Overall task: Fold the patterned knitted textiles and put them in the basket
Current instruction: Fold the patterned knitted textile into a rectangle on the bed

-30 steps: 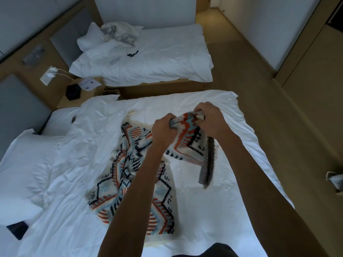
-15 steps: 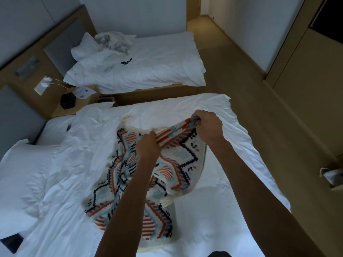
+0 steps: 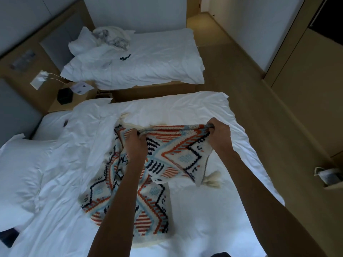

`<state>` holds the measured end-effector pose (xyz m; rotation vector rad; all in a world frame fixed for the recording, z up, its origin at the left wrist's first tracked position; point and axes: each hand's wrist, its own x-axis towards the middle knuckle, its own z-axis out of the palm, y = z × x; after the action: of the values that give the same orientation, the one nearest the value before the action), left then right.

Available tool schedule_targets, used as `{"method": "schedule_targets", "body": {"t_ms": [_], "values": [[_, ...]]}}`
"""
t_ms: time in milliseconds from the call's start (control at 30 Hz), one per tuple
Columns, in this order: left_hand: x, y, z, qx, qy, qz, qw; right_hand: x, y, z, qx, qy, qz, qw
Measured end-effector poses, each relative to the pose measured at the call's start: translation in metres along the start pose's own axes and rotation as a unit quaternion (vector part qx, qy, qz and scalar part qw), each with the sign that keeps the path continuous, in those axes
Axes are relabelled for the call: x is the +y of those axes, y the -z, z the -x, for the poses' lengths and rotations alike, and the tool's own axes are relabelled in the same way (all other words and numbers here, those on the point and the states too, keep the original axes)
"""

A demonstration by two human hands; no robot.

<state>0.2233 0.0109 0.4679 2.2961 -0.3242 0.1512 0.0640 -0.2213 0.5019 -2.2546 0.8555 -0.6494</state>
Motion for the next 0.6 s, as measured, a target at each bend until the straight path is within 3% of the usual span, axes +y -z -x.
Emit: {"method": "schedule_targets", "body": {"t_ms": [167, 333, 467, 600], "values": [[0.018, 0.020, -0.009, 0.042, -0.042, 0.031, 0.998, 0.006, -0.003, 0.006, 0.026, 0.032, 0.009, 0.999], [0.025, 0.034, -0.021, 0.067, -0.053, 0.057, 0.995, -0.008, 0.003, -0.013, 0.057, 0.116, -0.004, 0.992], [0.007, 0.035, -0.008, 0.077, -0.104, 0.050, 0.990, -0.010, 0.004, -0.008, 0.084, 0.091, -0.016, 0.992], [-0.019, 0.027, 0.016, 0.054, -0.069, 0.025, 0.996, 0.005, -0.009, 0.014, 0.070, 0.066, -0.030, 0.995]]}}
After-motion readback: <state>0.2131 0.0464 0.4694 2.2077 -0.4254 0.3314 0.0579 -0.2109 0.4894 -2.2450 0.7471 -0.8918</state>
